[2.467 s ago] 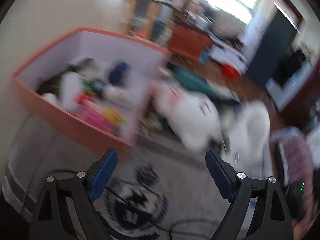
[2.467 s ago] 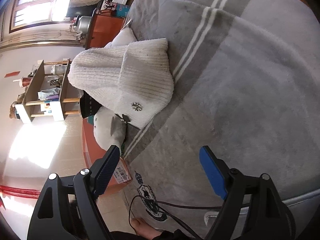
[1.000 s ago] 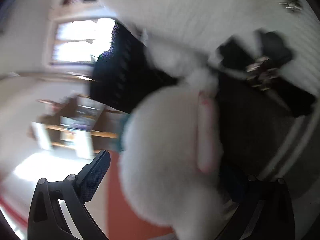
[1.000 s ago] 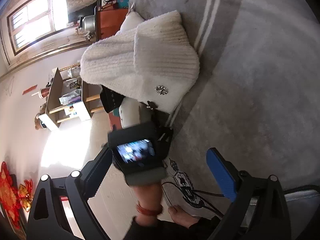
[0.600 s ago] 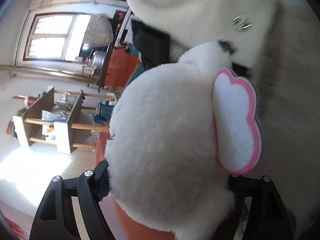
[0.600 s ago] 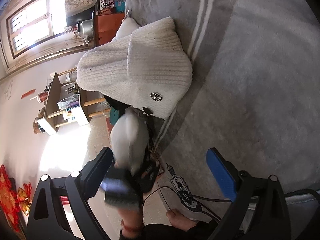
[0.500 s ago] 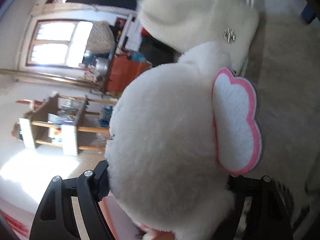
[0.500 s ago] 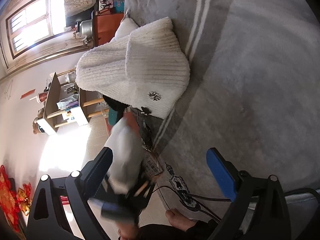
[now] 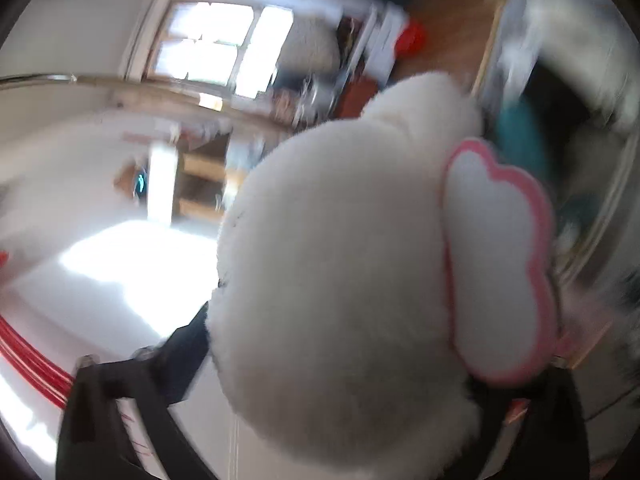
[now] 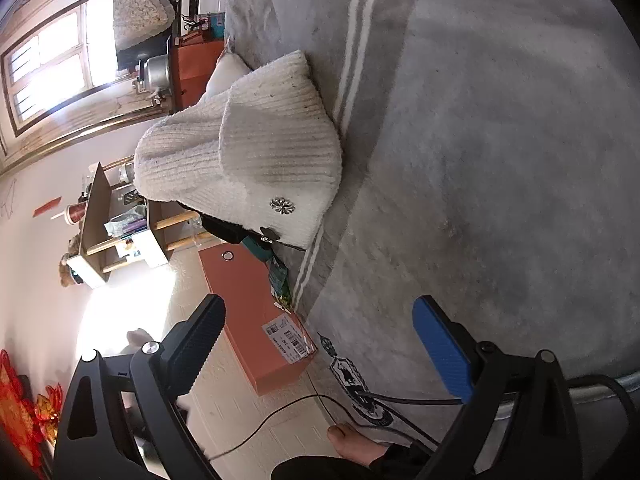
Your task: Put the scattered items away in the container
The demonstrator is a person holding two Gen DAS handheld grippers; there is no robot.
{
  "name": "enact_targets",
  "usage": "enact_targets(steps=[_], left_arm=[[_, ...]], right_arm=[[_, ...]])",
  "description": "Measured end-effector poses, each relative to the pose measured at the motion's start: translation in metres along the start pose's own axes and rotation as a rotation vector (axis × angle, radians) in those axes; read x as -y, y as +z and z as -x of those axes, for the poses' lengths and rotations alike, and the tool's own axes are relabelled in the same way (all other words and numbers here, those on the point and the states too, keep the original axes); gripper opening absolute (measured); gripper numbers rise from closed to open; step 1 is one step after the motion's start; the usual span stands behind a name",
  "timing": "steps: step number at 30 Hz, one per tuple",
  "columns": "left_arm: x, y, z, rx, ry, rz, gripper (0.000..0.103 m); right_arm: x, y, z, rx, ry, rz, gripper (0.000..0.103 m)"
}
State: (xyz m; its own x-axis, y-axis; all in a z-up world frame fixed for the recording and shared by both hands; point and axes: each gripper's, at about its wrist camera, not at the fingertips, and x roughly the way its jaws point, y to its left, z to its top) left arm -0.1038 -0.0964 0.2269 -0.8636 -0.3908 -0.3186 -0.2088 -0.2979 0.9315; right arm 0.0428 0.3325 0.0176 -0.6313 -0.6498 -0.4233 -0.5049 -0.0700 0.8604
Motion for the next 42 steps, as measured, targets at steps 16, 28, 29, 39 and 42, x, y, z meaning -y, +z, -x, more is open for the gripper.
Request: enact_targets(steps=[16, 28, 29, 39, 42], left_arm=[[0.056, 0.109, 0.054, 0.166, -0.777, 0.171, 0.103], [0.166, 0.186, 0.030, 0.147, -0.670, 0.069, 0.103], [0.182, 0.187, 0.028, 0.166, -0.622, 0.016, 0.103], [0.237, 0.214, -0.011, 0.236, -0.502, -0.165, 0.009], [0.206, 0.208, -0.014, 0.217, -0.579, -0.086, 0.009]], right_arm=[[-0.004, 0.000, 0.003, 0.003, 0.034, -0.008, 0.095], [-0.007, 0.003, 0.003, 0.002, 0.102, -0.032, 0.095], [-0.009, 0.003, 0.002, 0.000, 0.107, -0.028, 0.095], [-0.009, 0.006, -0.009, -0.038, 0.103, -0.025, 0.095], [-0.008, 0.007, -0.006, -0.024, 0.109, -0.029, 0.095]])
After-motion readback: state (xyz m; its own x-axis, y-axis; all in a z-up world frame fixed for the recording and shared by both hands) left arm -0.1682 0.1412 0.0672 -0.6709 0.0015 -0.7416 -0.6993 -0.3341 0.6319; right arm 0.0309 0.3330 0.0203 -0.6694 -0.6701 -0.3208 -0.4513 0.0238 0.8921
